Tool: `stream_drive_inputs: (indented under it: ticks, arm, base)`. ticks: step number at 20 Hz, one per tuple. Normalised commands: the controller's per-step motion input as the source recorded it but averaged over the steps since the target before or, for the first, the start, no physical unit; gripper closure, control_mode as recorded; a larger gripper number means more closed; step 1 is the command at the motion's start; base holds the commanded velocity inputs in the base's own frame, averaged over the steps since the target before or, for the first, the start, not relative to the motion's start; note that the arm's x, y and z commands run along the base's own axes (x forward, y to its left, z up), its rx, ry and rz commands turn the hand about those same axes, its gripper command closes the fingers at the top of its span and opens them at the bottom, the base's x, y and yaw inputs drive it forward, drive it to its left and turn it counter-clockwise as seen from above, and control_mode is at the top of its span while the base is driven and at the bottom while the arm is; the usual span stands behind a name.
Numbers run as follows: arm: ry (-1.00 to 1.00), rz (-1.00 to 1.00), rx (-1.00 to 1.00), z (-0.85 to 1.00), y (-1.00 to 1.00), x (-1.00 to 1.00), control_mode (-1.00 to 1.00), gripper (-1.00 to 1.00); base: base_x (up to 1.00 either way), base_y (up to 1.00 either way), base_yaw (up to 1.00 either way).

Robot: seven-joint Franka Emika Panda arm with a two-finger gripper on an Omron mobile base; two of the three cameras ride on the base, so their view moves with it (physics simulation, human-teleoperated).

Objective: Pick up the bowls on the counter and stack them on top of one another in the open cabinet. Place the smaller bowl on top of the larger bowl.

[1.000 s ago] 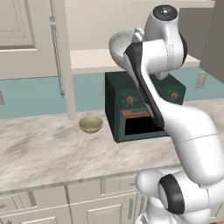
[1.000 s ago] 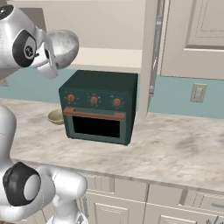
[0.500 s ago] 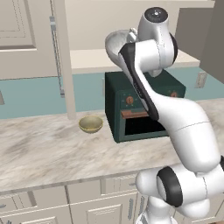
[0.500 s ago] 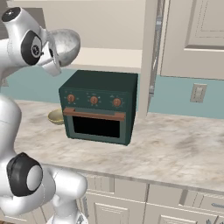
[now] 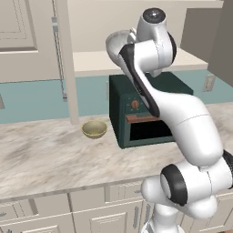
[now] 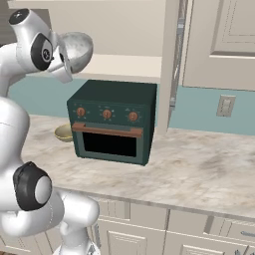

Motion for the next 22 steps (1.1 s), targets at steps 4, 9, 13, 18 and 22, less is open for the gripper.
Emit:
stream_drive_inputs:
  ticks: [4,9,13,18,22]
  arm:
    - [0.0,-0.01,-0.01,0.01,0.05,0.29,-1.0,1.0]
    - [0.0,-0.01,-0.01,0.0,0.05,0.29,-1.0,1.0]
    - [0.0,-0.01,-0.01,0.0,0.05,0.28,-1.0,1.0]
    - [0.0,0.0,-0.01,0.0,0.04,0.28,-1.0,1.0]
    - [0.0,0.0,0.0,0.0,0.03,0.28,-1.0,1.0]
  base:
    - [0.0,0.0,0.0]
    - [0.0,0.0,0.0]
    - [0.0,0.0,0.0]
    - [0.0,0.0,0.0]
    - [0.0,0.0,0.0]
